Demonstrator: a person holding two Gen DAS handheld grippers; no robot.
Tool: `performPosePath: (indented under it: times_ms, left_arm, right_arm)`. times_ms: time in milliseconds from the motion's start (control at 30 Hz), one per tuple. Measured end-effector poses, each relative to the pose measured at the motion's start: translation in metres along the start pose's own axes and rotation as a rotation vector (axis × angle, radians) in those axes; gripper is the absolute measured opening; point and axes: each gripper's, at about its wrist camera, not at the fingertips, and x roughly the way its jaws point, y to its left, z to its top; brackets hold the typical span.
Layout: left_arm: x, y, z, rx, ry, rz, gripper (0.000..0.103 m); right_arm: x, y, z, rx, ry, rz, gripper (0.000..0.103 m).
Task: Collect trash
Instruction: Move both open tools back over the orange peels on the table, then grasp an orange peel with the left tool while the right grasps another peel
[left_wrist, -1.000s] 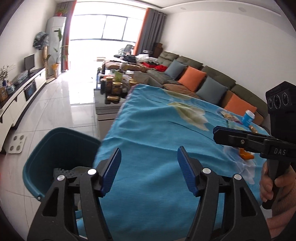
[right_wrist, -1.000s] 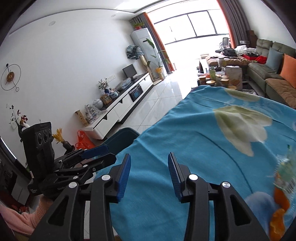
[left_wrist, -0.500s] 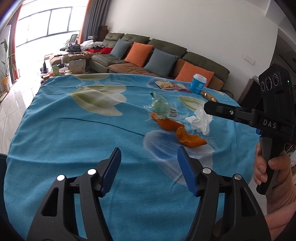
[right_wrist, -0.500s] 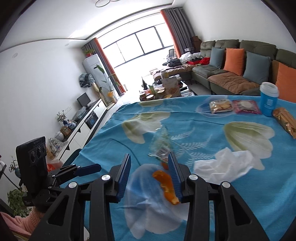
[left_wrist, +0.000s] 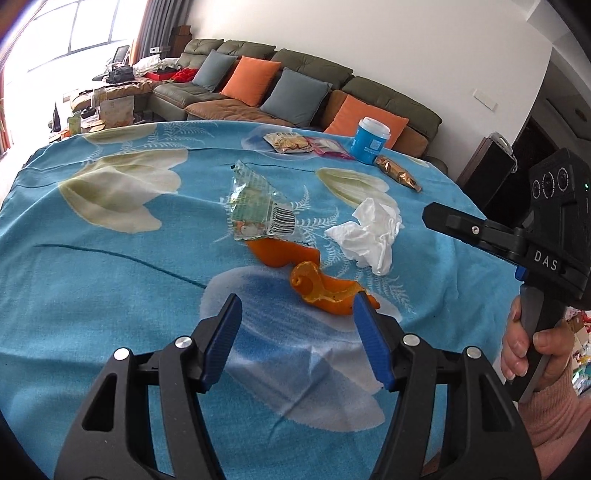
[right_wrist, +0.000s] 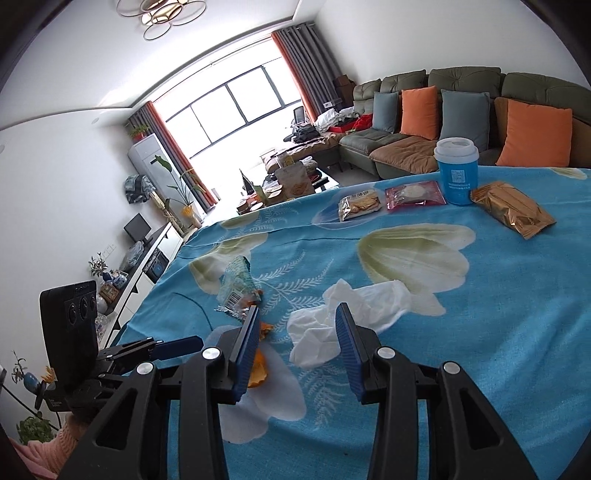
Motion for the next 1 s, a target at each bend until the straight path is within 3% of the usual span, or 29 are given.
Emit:
performPosePath:
  times_ms: [367, 433, 567, 667, 1000]
  left_arm:
    - [0.030, 0.001, 0.015, -0.031, 0.069, -0.031, 0.050]
    - [0.033, 0.000, 0.016, -0.034, 0.072, -0.046, 0.044]
    - [0.037, -0.001, 0.016, -0.036, 0.086, -0.068, 0.021]
    - [0.034, -0.002, 0.016, -0.038, 0.076, -0.075, 0.015]
    - [0.008, 0.004, 0.004, -0.059, 0.041, -0.068, 0.011]
  right_arm:
    - [0.002, -0.013, -0.006, 0.031, 0.016, 0.014, 0.041]
    - [0.003, -0.011, -0.006, 0.025, 0.017, 0.021, 0.041]
    - [0.004, -0.007, -0.006, 0.017, 0.019, 0.034, 0.041]
    - [0.005, -0.004, -0.005, 0.009, 0.021, 0.044, 0.041]
    - [0.026, 0.031, 0.002, -0.077, 0.047, 0.107, 0.041]
